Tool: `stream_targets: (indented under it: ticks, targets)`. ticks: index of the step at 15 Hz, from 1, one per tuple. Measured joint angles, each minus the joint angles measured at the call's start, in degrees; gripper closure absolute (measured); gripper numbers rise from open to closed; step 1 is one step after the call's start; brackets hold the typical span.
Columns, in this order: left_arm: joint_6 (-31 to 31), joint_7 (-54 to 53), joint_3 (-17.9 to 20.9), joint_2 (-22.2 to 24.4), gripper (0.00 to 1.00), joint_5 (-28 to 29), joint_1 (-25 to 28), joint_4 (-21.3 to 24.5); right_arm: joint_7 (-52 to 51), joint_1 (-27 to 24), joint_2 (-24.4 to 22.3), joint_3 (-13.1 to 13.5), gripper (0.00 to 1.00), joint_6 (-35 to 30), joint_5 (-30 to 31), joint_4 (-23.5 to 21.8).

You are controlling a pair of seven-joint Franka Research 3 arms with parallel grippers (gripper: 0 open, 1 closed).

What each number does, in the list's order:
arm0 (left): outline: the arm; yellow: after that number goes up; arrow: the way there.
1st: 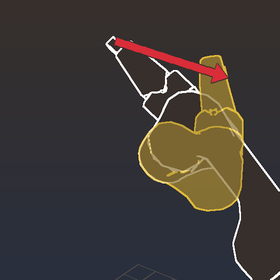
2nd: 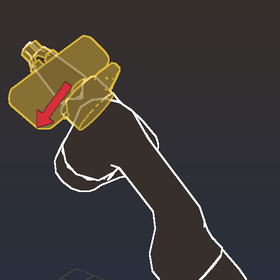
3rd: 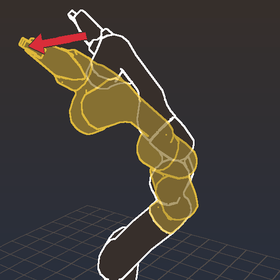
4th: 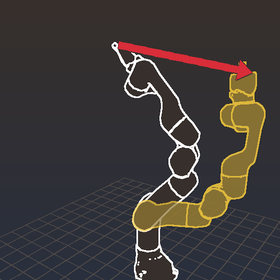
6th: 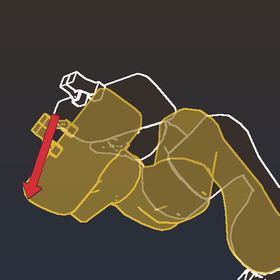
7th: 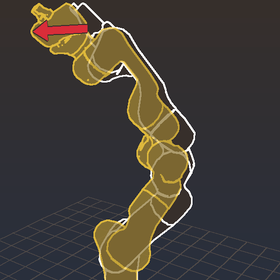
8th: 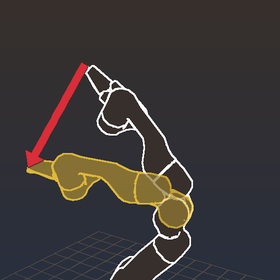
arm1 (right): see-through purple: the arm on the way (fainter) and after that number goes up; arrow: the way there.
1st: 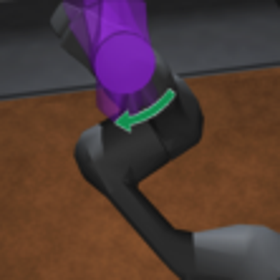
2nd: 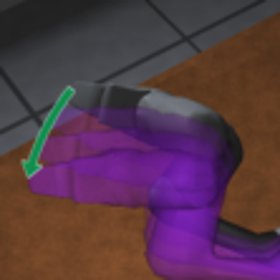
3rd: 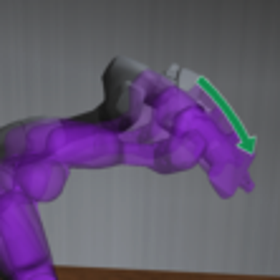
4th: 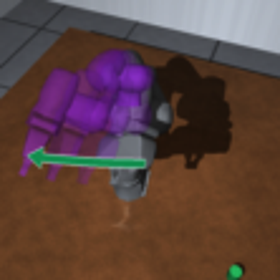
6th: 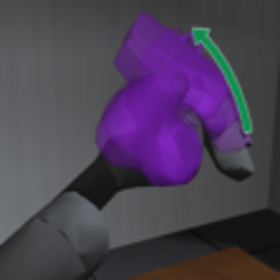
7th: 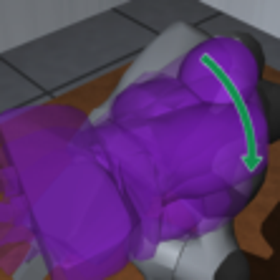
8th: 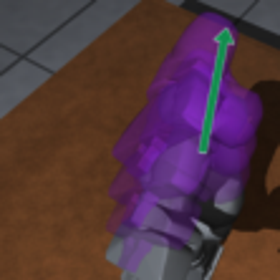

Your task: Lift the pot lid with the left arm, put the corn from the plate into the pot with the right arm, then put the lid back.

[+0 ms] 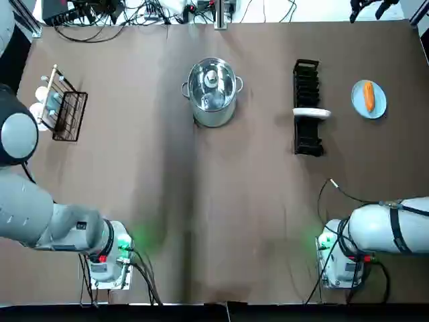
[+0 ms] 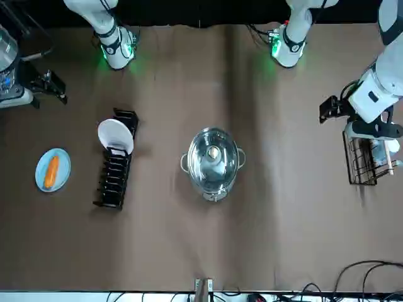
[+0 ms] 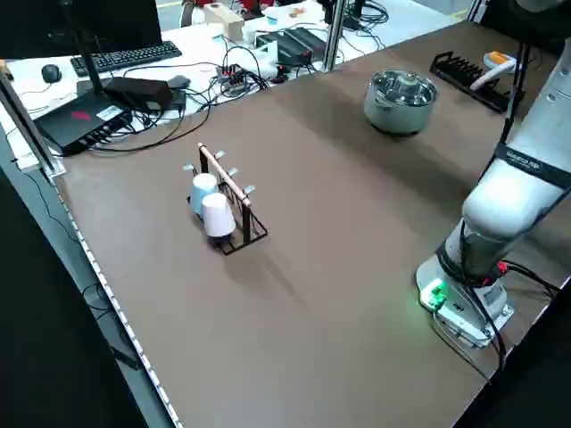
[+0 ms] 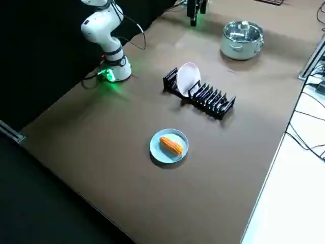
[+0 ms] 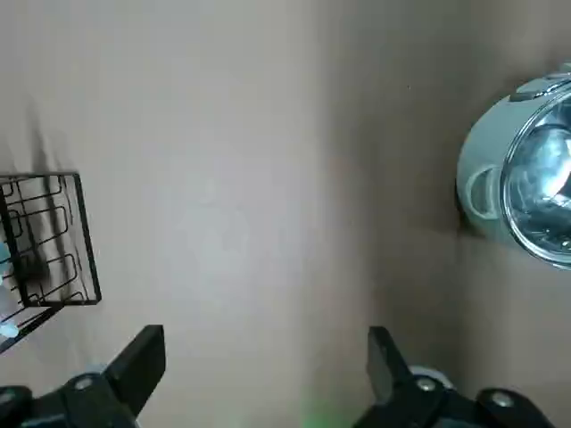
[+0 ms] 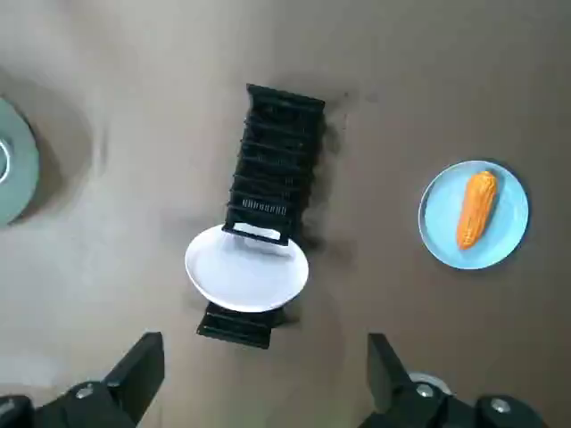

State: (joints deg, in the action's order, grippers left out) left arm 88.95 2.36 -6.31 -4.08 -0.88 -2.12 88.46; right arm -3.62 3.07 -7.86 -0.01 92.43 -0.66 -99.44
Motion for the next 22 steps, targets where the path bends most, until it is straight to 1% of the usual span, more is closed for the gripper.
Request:
stream_targets:
  ticks: [5,8,9,11,12,14,17,20,22]
  targets:
    - [-0.37,0.02,-0.02,0.02,0.0,0.0,-0.01,0.0,-0.01,-0.02,0.0,-0.38,0.0,0.38,-0.14,-0.12]
    - [-0.53,0.58,-0.91,-0.13,0.0,-0.14,-1.12,0.11,-0.19,0.19,0.0,-0.64,0.0,0.4,-0.16,-0.31]
    - [-0.65,4.89,-2.71,-1.16,0.0,-0.62,-3.45,0.35,-0.41,0.25,0.0,-0.75,0.0,0.4,-0.16,-0.41]
    - [-0.42,11.48,-4.29,-3.49,0.0,-1.84,-7.64,0.59,-0.5,0.27,-0.11,-0.79,0.0,0.4,-0.16,-0.87]
    - [0.87,14.86,-4.69,-5.13,0.0,-2.06,-10.37,0.65,-0.51,0.26,-0.27,-0.77,0.0,0.4,-0.16,-1.29]
    - [7.38,22.39,-4.93,-8.81,0.0,-2.13,-15.36,0.74,-0.51,0.26,-0.76,-0.59,0.0,0.32,-0.16,-2.12]
    - [19.36,31.82,-5.0,-14.42,0.0,-2.15,-20.21,0.78,-0.51,0.24,-1.23,-0.28,0.0,0.36,-0.21,-2.17]
    - [30.8,38.23,-4.52,-19.54,0.0,-1.91,-24.58,0.78,-0.51,0.25,-1.59,-0.31,0.0,0.72,-0.31,-2.13]
    - [36.26,40.93,-4.27,-22.35,0.0,-0.87,-26.71,0.74,-0.51,0.27,-1.6,-0.42,0.0,0.75,-0.33,-2.13]
